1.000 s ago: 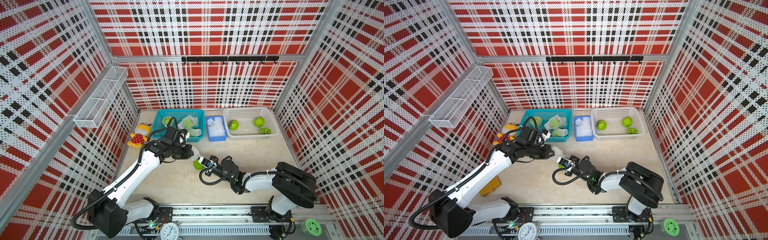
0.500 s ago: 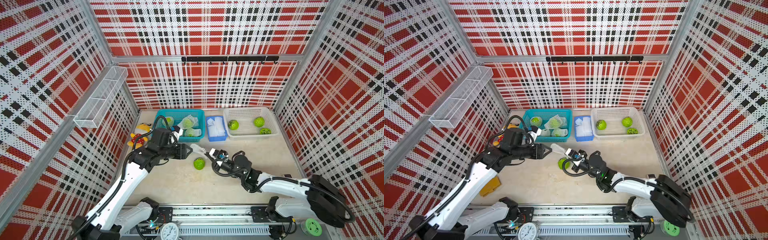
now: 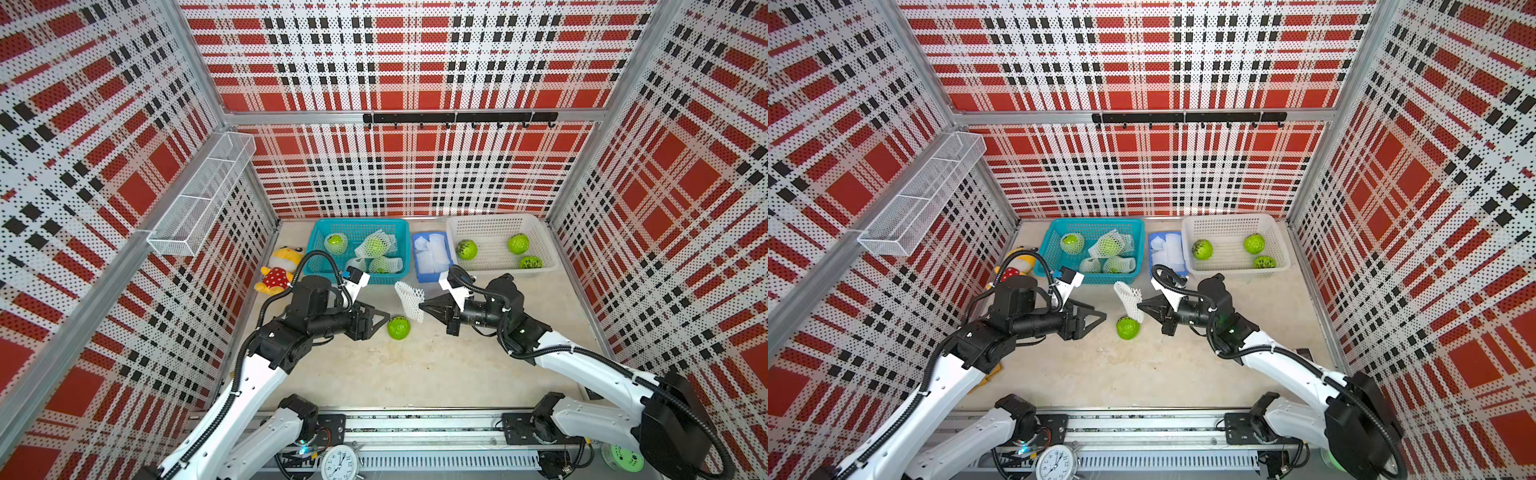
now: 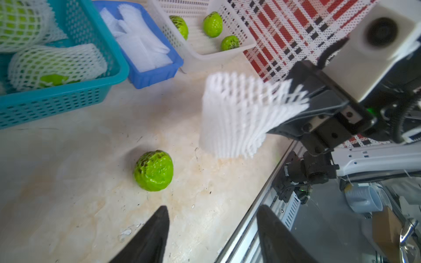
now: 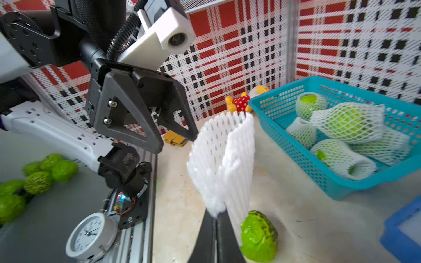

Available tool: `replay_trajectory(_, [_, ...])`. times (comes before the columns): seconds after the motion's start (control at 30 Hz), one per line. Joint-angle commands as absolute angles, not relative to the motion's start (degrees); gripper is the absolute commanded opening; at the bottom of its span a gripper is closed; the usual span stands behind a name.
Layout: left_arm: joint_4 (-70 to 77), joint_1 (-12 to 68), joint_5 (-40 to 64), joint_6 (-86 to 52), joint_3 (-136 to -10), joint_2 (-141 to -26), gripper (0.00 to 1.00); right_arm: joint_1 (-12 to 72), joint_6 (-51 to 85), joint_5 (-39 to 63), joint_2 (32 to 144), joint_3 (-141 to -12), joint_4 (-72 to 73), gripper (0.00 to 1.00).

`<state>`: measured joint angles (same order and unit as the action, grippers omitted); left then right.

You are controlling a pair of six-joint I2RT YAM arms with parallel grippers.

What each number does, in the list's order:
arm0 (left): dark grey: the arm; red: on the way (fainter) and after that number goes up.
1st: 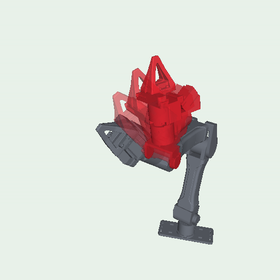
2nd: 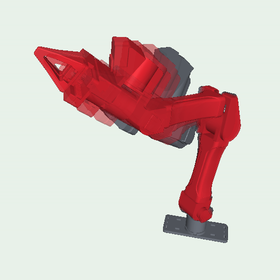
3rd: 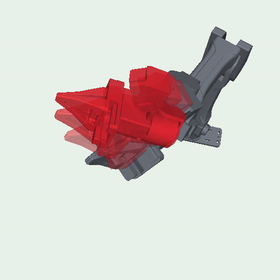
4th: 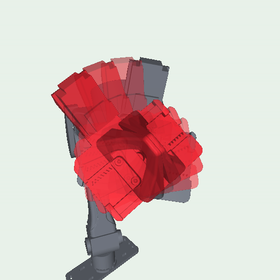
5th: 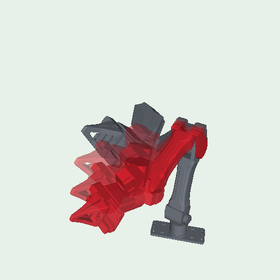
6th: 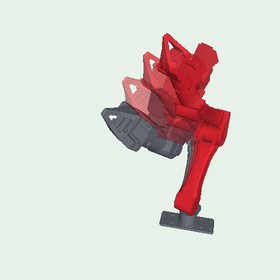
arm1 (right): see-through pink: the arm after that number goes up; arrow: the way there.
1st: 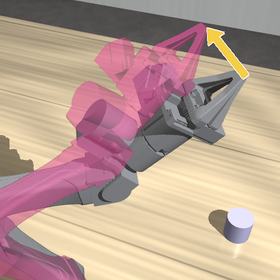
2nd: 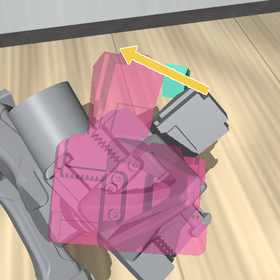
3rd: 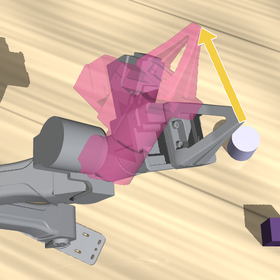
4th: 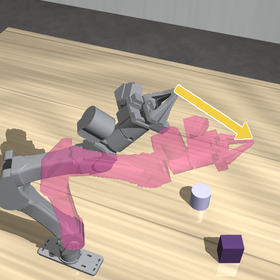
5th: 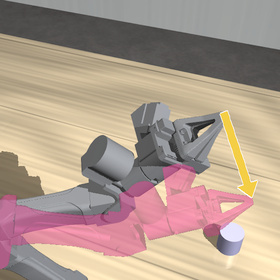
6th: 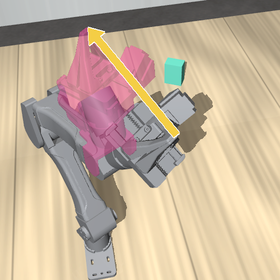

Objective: Sleeve custard apples in foam nets
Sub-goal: Open the foam net.

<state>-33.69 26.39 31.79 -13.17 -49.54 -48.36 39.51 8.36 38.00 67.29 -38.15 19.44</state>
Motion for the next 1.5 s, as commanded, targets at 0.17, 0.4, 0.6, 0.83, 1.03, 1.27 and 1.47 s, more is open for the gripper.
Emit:
replay_trajectory(0.17, [-21.77,29.82,32.96,-11.43,-46.61,-51.77,0.76,39.55,14.08,45.18,70.82,-40.19,26.68,0.0])
replay_trajectory(0.4, [-17.62,30.91,32.4,-12.65,-45.66,-54.03,0.72,39.55,14.67,45.01,70.4,-39.7,27.69,0.0])
replay_trajectory(0.6, [-15.93,32.33,32.08,-13.45,-46.03,-54.33,0.47,39.49,13.52,42.8,69.87,-38.93,27.16,0.0])
replay_trajectory(0.83, [-16.68,32.56,32.2,-13.54,-46.14,-54.31,0.34,39.46,11.6,39.31,69.85,-38.5,27.01,0.0])
replay_trajectory(1.03, [-18.69,32.48,31.18,-12.4,-46.05,-54.61,0.3,39.42,10.1,37.73,71.14,-38.93,26.19,0.0])
replay_trajectory(1.27, [-19.09,32.09,27.65,-12.04,-43.65,-54.84,0.52,39.41,9.32,37.47,75.67,-38.94,29.04,0.0])
replay_trajectory(1.47, [-17.35,31.34,26.66,-12.9,-40.69,-55.54,0.49,39.43,8.79,37.62,80.56,-39.28,32.7,0.0])
